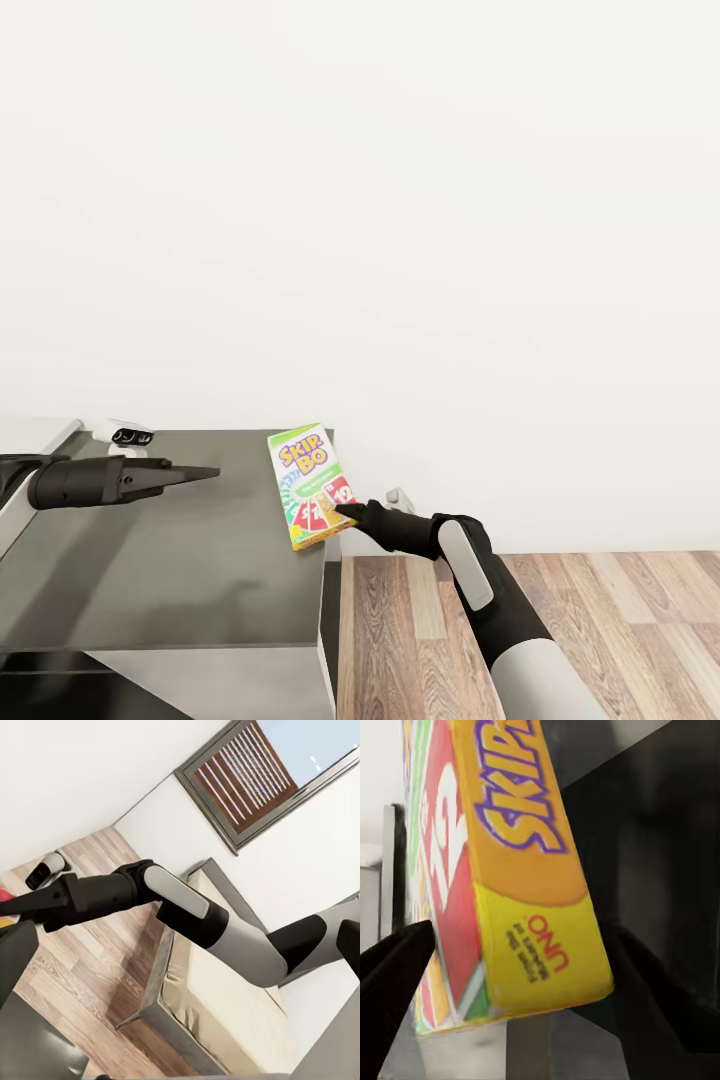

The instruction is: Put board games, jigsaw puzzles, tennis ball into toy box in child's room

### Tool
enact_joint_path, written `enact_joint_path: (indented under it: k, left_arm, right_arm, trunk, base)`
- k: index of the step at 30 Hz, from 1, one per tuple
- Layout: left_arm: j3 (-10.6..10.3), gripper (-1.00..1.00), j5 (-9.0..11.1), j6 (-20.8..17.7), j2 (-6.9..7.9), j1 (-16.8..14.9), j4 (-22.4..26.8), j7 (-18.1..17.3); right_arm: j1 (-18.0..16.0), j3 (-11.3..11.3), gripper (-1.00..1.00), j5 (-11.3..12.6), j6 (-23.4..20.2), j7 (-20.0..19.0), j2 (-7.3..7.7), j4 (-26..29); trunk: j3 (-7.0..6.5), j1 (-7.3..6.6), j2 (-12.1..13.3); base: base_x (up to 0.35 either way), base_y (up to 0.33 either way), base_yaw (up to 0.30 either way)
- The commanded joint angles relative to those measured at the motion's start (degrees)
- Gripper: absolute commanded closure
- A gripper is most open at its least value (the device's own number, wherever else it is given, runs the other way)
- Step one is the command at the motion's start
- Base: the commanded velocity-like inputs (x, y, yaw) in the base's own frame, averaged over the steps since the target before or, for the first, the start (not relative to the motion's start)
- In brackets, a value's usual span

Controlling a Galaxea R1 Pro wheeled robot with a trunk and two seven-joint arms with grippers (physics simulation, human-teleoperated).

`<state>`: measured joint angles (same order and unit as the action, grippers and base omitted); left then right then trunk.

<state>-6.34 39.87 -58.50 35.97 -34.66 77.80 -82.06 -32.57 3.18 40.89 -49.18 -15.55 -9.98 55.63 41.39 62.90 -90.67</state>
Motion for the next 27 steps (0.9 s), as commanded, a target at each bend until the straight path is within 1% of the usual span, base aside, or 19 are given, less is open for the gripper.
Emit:
enact_joint_path:
  k: [1, 5, 11, 27]
  left_arm:
    - [-0.09, -1.0, 0.2, -0.62, 0.09, -0.06, -0.02, -0.12]
    - [1.38, -1.0, 0.24, -0.96, 0.14, -0.06, -0.02, -0.14]
    - [2.09, -1.0, 0.3, -1.16, 0.19, -0.06, -0.02, -0.2]
    - [2.29, -1.0, 0.04, -1.17, 0.15, -0.06, -0.02, -0.12]
  right_arm:
    - [-0.03, -0.1, 1.0, -0.81, -0.12, -0.27, -0.02, 0.01]
    - [-0.03, -0.1, 1.0, -0.81, -0.12, -0.29, -0.02, 0.01]
    - [-0.03, -0.1, 1.0, -0.81, -0.12, -0.32, -0.02, 0.01]
    - [-0.03, -0.1, 1.0, -0.81, -0.09, -0.27, -0.02, 0.01]
  trunk:
    - [0.05, 0.0, -0.03]
    - [0.05, 0.0, -0.03]
    - [-1.03, -1.32, 2.38]
    - [-3.9, -4.83, 8.8]
  base:
    - [0.0, 0.0, 0.0]
    - [0.0, 0.0, 0.0]
    - [0.0, 0.0, 0.0]
    - [0.0, 0.0, 0.0]
